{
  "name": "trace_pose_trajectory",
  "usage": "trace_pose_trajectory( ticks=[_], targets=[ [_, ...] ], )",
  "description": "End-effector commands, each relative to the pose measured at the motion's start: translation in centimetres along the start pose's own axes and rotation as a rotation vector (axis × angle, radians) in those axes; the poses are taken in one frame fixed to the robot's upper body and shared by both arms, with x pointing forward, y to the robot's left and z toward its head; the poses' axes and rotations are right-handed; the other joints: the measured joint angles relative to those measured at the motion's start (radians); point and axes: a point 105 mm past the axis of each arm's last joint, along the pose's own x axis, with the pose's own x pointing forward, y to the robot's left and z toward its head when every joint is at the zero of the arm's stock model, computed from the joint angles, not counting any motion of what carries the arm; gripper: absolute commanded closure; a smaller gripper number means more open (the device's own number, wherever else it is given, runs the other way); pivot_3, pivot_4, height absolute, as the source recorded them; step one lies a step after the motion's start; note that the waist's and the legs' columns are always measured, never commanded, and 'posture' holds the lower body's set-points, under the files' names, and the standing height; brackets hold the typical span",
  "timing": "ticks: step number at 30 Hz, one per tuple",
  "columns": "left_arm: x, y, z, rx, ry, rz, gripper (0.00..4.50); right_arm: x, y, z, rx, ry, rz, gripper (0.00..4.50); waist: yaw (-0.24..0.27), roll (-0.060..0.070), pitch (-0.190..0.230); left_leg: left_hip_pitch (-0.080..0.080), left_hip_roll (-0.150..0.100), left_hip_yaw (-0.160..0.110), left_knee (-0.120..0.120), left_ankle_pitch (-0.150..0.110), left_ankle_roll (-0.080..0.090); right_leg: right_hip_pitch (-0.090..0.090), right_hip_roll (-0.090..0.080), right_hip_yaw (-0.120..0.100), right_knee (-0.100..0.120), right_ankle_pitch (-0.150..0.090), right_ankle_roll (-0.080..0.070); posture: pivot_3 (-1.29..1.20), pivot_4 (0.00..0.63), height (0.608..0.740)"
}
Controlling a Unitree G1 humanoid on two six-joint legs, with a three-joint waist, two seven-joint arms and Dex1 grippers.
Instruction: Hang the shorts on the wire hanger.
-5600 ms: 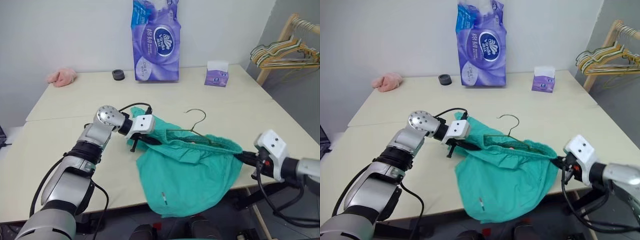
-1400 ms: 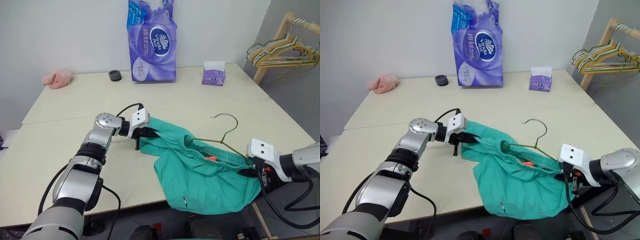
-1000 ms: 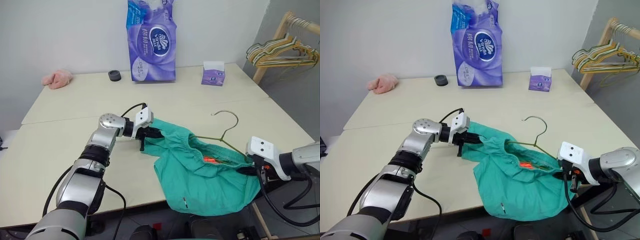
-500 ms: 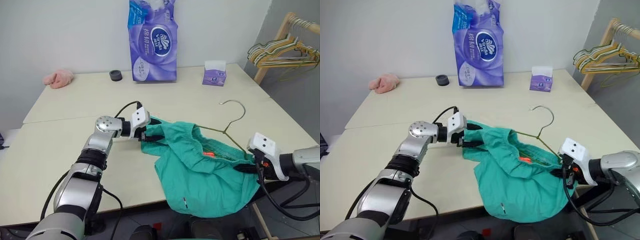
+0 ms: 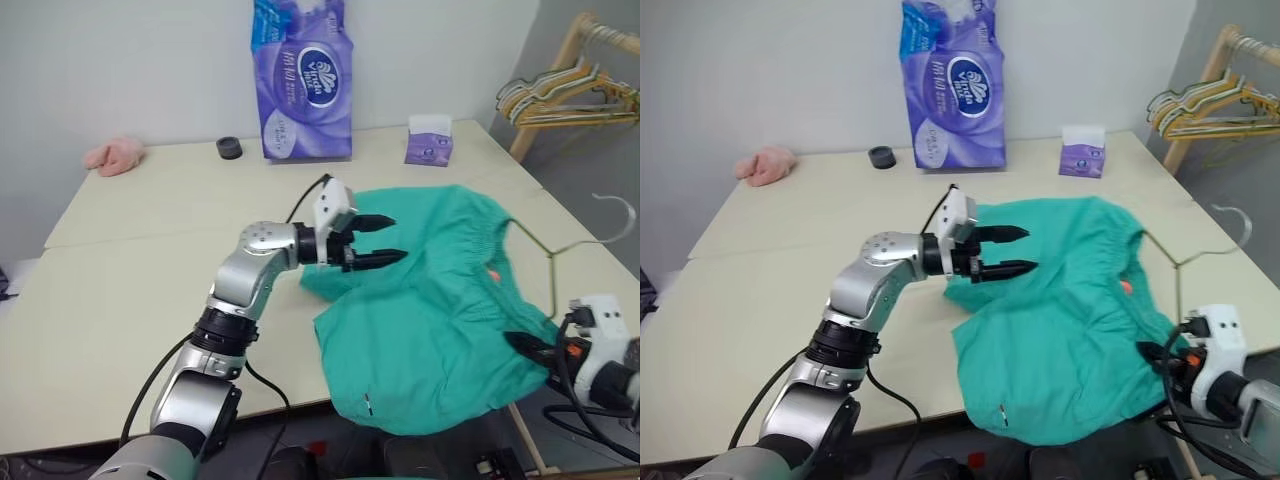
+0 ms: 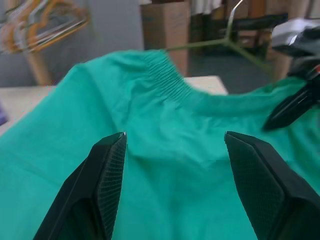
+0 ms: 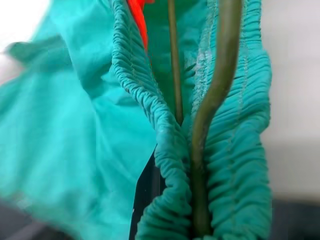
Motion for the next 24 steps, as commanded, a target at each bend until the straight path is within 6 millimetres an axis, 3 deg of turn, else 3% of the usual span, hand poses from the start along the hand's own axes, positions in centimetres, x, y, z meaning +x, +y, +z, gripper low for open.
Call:
trace_pose_trajectory(
  ticks=[1, 5, 10, 18, 24],
  targets=[
    [2.6, -2.0, 3.1, 0.05, -0.087, -0.095, 1.19, -2.9, -2.8, 1.2, 0.03, -0.096, -0.189, 4.5, -0.01, -0.001, 0.017, -0.001, 0.001, -0.001, 0.0, 0.0, 0.0, 0.0, 0.002, -0.001, 0.0, 0.0, 0.0, -0.45, 0.206, 0.74],
    [4.9, -3.6, 4.5, 0.066, -0.137, -0.176, 1.19, -5.9, -5.3, 2.3, 0.036, -0.111, -0.322, 4.5, -0.047, 0.0, 0.05, -0.003, -0.001, 0.001, 0.0, -0.001, 0.001, -0.001, 0.006, 0.001, -0.001, -0.002, 0.002, -0.48, 0.23, 0.74],
    [7.8, -5.9, 5.8, 0.11, -0.187, -0.265, 1.19, -9.4, -9.0, 6.5, 0.08, -0.194, -0.506, 4.5, -0.112, -0.005, 0.077, -0.008, -0.001, 0.009, 0.0, -0.003, 0.006, 0.001, 0.007, 0.004, -0.01, -0.003, 0.006, -0.49, 0.246, 0.74],
    [10.5, -7.2, 8.0, 0.157, -0.256, -0.289, 1.19, -12.3, -13.0, 12.2, 0.185, -0.269, -0.71, 4.5, -0.165, -0.006, 0.085, -0.009, -0.001, 0.013, -0.001, -0.003, 0.009, 0.001, 0.009, 0.009, -0.014, -0.005, 0.01, -0.49, 0.239, 0.74],
    [11.0, -7.3, 8.9, 0.177, -0.286, -0.292, 1.19, -13.4, -15.5, 13.7, 0.28, -0.25, -0.789, 4.5, -0.167, -0.005, 0.087, -0.006, -0.001, 0.021, -0.004, -0.005, 0.011, -0.001, 0.01, 0.02, -0.015, -0.005, 0.013, -0.48, 0.231, 0.74]
  ],
)
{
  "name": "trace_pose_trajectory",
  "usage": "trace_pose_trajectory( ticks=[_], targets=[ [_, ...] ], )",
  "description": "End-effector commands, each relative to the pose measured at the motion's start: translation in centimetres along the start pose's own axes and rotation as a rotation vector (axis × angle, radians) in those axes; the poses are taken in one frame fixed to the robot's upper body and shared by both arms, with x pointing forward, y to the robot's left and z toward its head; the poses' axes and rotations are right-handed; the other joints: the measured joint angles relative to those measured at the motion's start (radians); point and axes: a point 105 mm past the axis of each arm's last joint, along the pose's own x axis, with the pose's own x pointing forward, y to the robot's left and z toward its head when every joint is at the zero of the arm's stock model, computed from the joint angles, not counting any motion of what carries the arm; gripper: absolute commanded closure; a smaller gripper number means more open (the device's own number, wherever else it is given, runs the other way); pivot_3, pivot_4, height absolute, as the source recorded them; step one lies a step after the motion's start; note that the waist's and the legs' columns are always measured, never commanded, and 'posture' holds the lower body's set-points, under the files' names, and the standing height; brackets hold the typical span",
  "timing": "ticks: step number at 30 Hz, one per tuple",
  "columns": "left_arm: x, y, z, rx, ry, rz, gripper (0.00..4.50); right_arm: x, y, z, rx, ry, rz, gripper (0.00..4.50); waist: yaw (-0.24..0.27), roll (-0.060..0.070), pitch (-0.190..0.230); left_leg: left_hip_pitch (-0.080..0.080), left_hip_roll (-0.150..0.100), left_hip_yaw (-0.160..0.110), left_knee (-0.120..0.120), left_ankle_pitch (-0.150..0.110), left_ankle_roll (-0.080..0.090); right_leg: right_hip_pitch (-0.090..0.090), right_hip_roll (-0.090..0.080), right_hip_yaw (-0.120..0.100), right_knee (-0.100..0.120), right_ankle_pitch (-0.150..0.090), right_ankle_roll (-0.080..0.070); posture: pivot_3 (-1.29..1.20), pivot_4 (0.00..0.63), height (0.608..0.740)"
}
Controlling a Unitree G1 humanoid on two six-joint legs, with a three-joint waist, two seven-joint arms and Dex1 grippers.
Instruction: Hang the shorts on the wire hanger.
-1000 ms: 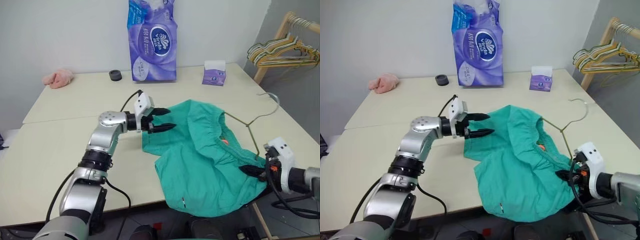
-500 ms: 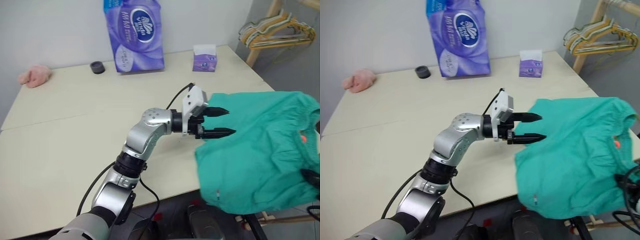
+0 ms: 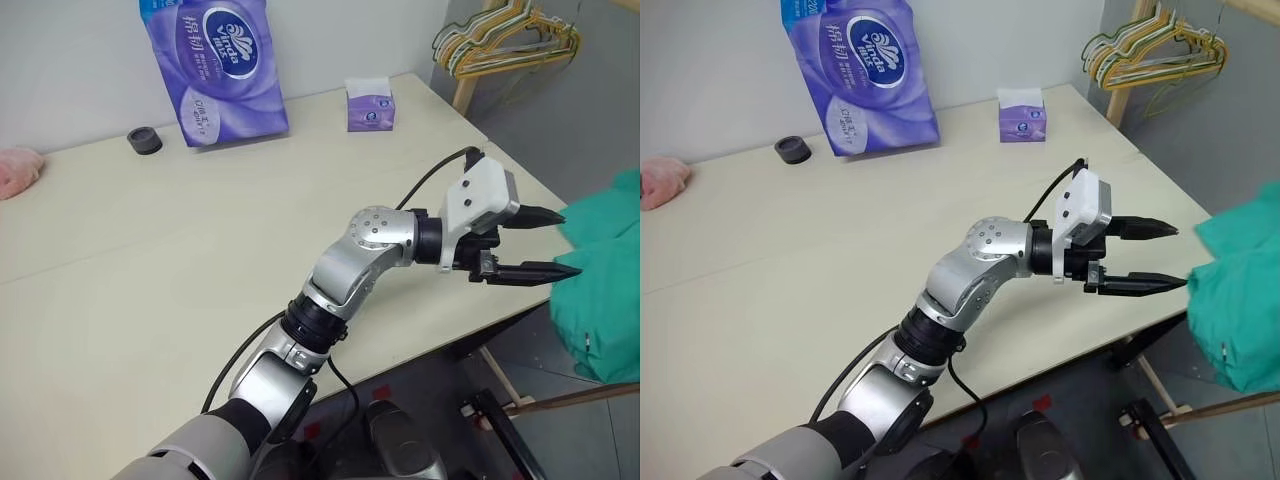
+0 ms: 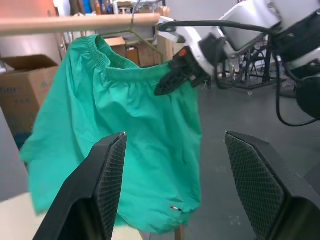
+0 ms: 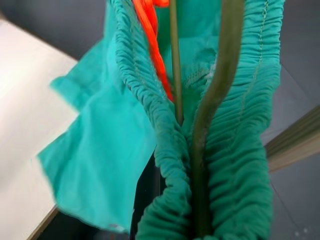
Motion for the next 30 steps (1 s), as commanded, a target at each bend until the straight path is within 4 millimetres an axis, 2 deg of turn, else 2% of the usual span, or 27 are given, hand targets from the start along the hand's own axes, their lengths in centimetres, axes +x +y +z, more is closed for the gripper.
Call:
trace_pose_trajectory(
  ticks=[1, 7, 11, 18, 30],
  targets=[
    [0.9, -0.1, 1.5, 0.055, -0.045, -0.014, 1.19, 0.2, -1.5, 1.5, 0.024, 0.006, -0.071, 4.5, -0.001, 0.0, 0.0, 0.001, 0.0, 0.002, 0.0, 0.0, 0.001, 0.0, 0.0, 0.002, 0.0, 0.0, 0.001, -0.47, 0.227, 0.74],
    [1.7, 0.2, 2.0, 0.075, -0.064, -0.016, 1.19, 2.4, -4.2, 1.8, 0.032, 0.093, -0.134, 4.5, -0.012, 0.0, 0.0, 0.004, -0.001, 0.012, 0.0, -0.004, 0.007, 0.0, -0.001, 0.009, -0.002, 0.0, 0.007, -0.46, 0.206, 0.74],
    [2.6, 0.3, 2.2, 0.077, -0.073, -0.036, 1.19, 3.4, -5.2, 0.8, 0.014, 0.151, -0.136, 4.5, -0.024, 0.001, 0.0, 0.005, -0.001, 0.013, 0.0, -0.005, 0.007, 0.0, -0.002, 0.011, -0.002, 0.0, 0.008, -0.44, 0.189, 0.74],
    [4.2, 1.0, 3.3, 0.053, -0.111, -0.081, 1.19, 4.1, -4.4, 0.2, 0.007, 0.17, -0.082, 4.5, -0.028, 0.001, 0.0, 0.006, -0.001, 0.014, 0.001, -0.005, 0.007, 0.0, -0.002, 0.012, -0.001, 0.002, 0.011, -0.44, 0.174, 0.74],
    [5.7, 0.1, 5.3, 0.059, -0.141, -0.224, 1.19, 5.0, -3.9, 0.5, -0.002, 0.164, -0.081, 4.5, -0.048, 0.003, -0.002, 0.006, -0.001, 0.015, 0.001, -0.005, 0.007, 0.0, -0.002, 0.012, -0.001, 0.002, 0.012, -0.44, 0.148, 0.74]
  ],
)
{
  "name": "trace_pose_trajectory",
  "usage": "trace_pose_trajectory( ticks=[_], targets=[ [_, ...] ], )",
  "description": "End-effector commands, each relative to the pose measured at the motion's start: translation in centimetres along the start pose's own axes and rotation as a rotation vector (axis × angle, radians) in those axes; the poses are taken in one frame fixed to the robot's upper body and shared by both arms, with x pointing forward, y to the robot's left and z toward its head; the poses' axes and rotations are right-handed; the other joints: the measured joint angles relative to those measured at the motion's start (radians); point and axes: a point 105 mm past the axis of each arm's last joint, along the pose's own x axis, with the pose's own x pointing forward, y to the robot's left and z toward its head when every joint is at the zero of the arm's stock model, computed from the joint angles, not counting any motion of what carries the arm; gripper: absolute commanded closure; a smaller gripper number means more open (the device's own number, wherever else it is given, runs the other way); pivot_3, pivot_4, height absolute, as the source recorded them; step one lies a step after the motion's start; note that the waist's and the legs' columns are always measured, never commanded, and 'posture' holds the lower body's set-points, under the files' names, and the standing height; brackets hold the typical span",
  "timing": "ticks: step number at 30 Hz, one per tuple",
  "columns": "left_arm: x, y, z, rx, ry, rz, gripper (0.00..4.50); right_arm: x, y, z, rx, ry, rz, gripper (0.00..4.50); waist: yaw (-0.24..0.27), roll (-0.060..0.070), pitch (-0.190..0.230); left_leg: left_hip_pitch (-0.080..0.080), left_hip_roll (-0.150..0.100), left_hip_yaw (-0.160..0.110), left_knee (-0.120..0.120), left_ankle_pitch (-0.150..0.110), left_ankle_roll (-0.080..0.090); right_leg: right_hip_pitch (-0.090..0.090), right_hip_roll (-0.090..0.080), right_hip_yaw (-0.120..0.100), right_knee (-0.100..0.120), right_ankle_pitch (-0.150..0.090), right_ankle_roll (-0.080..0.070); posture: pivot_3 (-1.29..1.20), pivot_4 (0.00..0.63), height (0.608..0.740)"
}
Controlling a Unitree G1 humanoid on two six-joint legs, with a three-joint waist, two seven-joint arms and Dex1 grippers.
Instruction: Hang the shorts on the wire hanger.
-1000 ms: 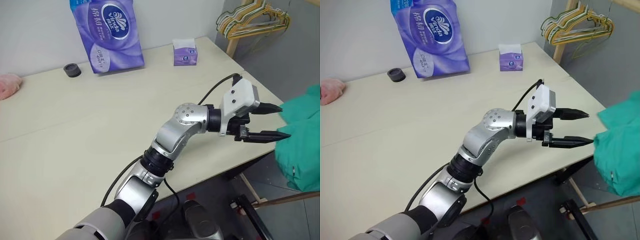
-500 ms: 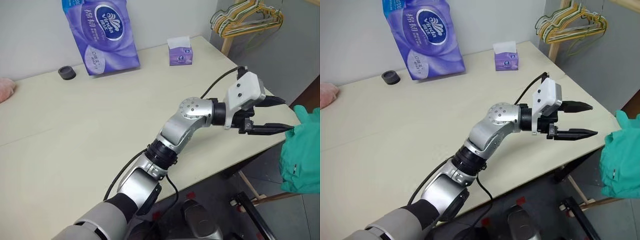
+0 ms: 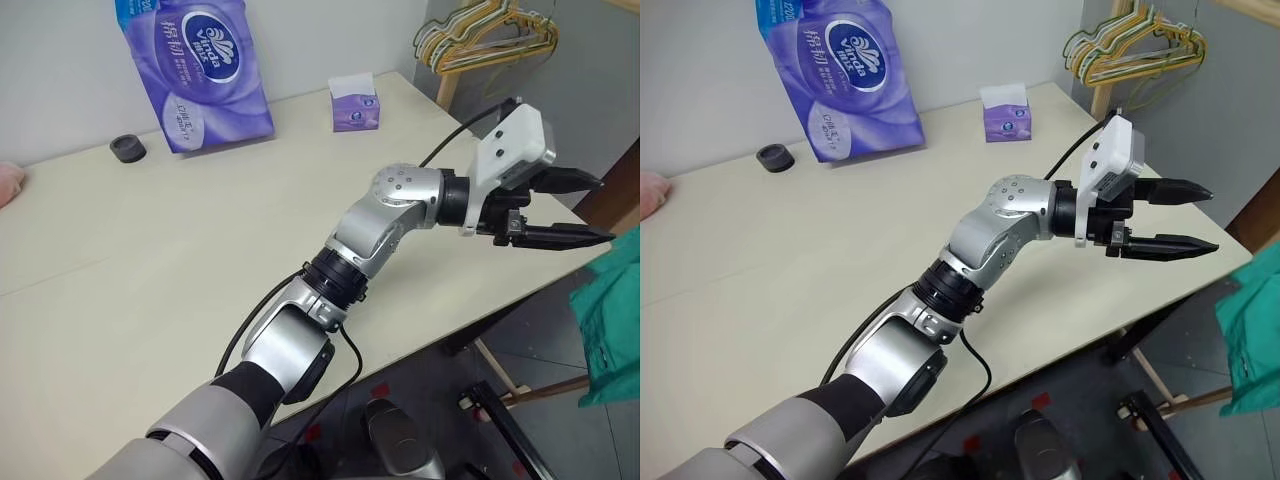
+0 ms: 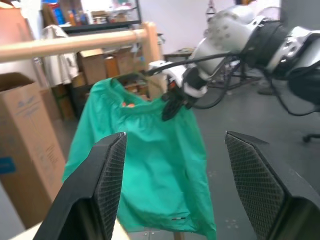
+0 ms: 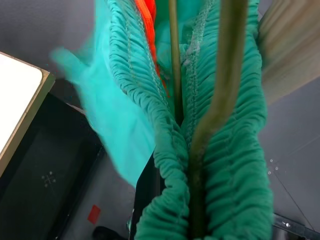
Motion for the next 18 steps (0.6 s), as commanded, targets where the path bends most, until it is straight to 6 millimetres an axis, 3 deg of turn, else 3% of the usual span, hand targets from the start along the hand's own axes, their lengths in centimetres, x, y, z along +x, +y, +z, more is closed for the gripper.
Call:
trace_pose_trajectory(
  ticks=[1, 18],
  targets=[
    [4.1, -2.2, 3.2, 0.037, -0.115, -0.141, 1.19, -0.3, 0.0, 0.9, -0.005, -0.038, -0.006, 4.5, -0.003, 0.0, 0.0, 0.0, 0.0, 0.0, 0.0, 0.0, 0.0, 0.0, 0.0, 0.0, 0.0, 0.0, 0.0, -0.44, 0.146, 0.74],
    [6.3, -3.0, 3.9, 0.06, -0.105, -0.241, 1.19, -0.5, 0.5, 1.4, -0.006, -0.035, 0.016, 4.5, -0.004, 0.0, 0.0, 0.0, 0.0, 0.0, 0.0, 0.0, 0.0, 0.0, 0.0, 0.001, 0.0, 0.0, 0.001, -0.44, 0.182, 0.74]
  ],
)
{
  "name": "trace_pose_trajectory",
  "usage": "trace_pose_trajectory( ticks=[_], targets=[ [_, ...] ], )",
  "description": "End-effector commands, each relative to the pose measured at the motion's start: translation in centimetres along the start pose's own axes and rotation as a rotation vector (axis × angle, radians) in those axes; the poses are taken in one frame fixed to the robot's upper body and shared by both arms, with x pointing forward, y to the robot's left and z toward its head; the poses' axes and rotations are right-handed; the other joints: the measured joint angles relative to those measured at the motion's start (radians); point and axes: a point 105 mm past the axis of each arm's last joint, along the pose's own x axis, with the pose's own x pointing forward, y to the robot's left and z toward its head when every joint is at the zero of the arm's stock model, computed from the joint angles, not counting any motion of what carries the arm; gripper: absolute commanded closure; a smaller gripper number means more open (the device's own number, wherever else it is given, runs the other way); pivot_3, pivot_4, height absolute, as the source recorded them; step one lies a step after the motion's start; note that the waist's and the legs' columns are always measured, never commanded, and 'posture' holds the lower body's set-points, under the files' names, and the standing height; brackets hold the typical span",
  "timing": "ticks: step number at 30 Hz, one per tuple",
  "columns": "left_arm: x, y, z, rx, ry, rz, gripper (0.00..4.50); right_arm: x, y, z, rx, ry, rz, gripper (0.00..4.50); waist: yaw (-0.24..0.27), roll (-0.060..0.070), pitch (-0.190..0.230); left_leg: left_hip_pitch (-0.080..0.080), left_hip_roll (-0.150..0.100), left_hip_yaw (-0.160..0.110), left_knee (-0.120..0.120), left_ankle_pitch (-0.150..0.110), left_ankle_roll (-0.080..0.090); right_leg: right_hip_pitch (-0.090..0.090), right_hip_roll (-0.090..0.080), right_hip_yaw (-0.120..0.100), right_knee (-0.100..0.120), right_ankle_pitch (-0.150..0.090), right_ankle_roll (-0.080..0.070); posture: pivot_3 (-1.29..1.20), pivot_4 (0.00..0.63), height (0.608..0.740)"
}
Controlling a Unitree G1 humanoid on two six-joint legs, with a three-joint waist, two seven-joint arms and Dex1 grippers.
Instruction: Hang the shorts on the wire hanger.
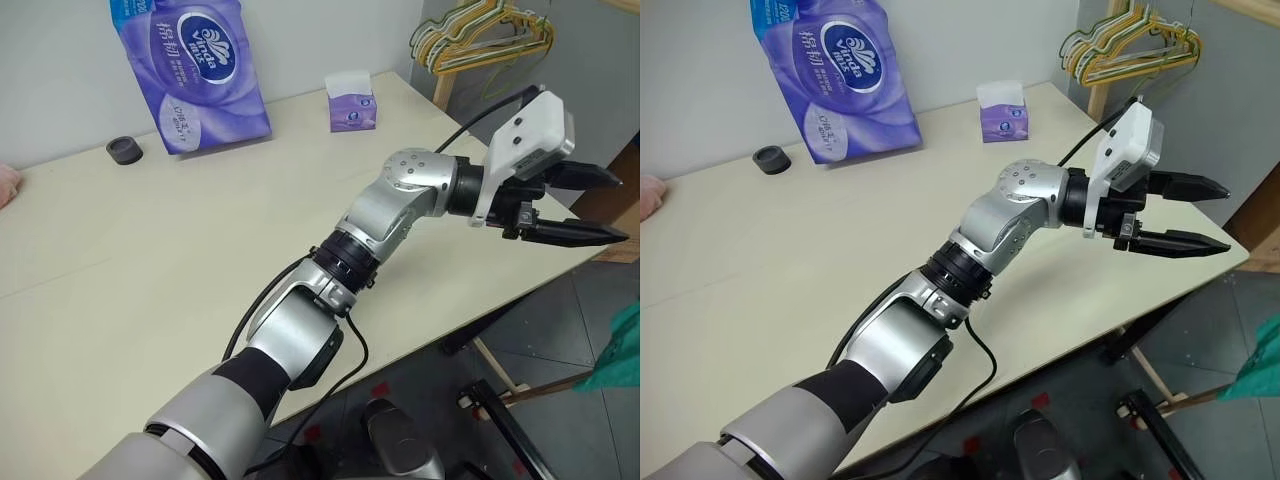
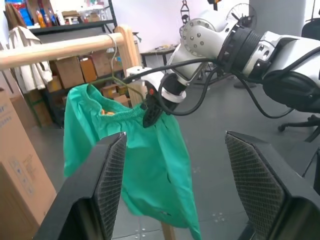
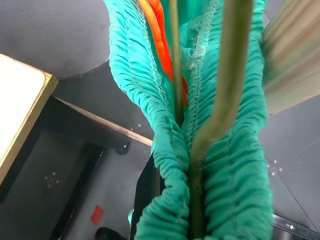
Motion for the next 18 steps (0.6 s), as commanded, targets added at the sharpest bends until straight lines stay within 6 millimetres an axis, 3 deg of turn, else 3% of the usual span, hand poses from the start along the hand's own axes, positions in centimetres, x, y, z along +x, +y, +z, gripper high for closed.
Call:
trace_pose_trajectory(
  ticks=[1, 18],
  targets=[
    [5.58, -2.95, 3.62, 0.047, -0.124, -0.166, 1.19, -0.92, -0.07, 1.18, -0.01, -0.037, -0.01, 4.5, 0.0, 0.0, 0.0, 0.0, 0.0, 0.0, 0.0, 0.0, 0.0, 0.0, 0.0, 0.0, 0.0, 0.0, 0.0, -0.44, 0.186, 0.74],
    [6.55, -3.01, 4.28, 0.051, -0.137, -0.171, 1.19, -1.07, -0.45, 1.74, -0.062, -0.044, -0.03, 4.5, 0.002, 0.0, 0.004, 0.0, 0.0, 0.0, 0.0, 0.0, 0.0, 0.0, 0.0, 0.0, 0.0, 0.0, 0.0, -0.42, 0.22, 0.74]
  ],
)
